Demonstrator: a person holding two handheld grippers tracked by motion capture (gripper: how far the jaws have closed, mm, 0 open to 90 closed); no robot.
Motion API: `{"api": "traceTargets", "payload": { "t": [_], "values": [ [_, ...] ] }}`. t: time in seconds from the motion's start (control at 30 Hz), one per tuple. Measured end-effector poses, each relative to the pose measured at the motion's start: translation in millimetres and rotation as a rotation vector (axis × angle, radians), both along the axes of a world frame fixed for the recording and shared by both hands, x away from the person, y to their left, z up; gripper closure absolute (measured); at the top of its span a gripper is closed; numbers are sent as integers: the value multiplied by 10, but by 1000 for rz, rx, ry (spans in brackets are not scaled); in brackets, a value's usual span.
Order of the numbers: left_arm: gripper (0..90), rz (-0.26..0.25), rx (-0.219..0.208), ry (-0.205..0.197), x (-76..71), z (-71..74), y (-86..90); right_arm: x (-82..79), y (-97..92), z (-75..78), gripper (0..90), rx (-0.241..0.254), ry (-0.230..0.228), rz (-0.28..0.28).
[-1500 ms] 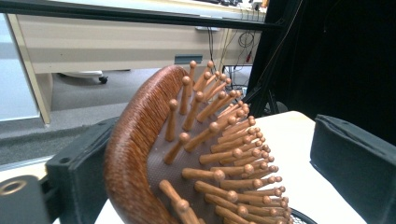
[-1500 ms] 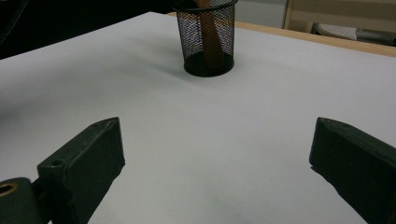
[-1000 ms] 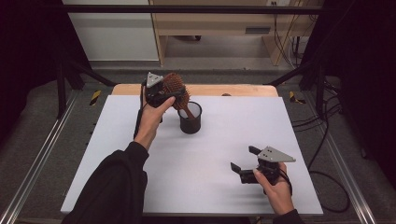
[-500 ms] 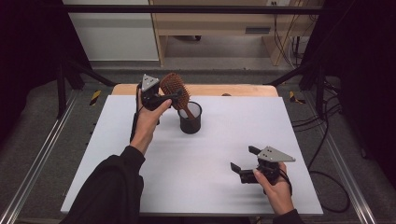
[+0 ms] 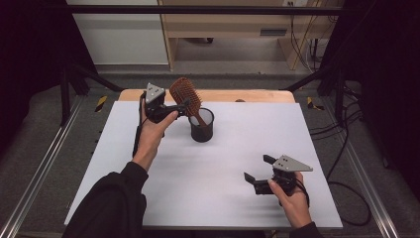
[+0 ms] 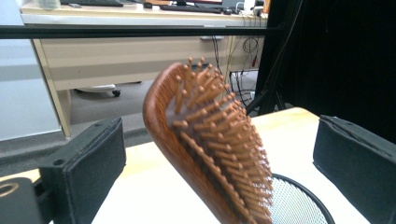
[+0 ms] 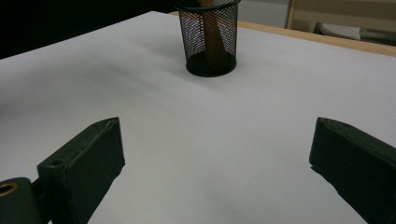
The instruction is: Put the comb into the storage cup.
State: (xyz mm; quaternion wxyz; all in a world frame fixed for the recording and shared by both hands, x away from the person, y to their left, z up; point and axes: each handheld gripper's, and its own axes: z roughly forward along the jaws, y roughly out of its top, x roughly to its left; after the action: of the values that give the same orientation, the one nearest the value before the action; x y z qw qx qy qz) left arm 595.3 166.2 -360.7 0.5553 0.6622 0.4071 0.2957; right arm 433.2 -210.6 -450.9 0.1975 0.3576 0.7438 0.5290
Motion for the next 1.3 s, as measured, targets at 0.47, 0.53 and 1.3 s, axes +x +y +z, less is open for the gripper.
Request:
{"api": "traceTargets", "payload": {
  "t": [0.47, 0.53, 1.3],
  "values": [
    [27, -24, 12, -33, -302, 63, 110, 23, 14, -21, 34, -8, 7, -7],
    [26, -30, 13, -36, -331, 68, 127, 30, 14, -27, 34, -11, 10, -9],
    [23, -48, -27, -65, -523, 159, 220, -9, 1, -3, 34, -18, -5, -15]
  ]
}}
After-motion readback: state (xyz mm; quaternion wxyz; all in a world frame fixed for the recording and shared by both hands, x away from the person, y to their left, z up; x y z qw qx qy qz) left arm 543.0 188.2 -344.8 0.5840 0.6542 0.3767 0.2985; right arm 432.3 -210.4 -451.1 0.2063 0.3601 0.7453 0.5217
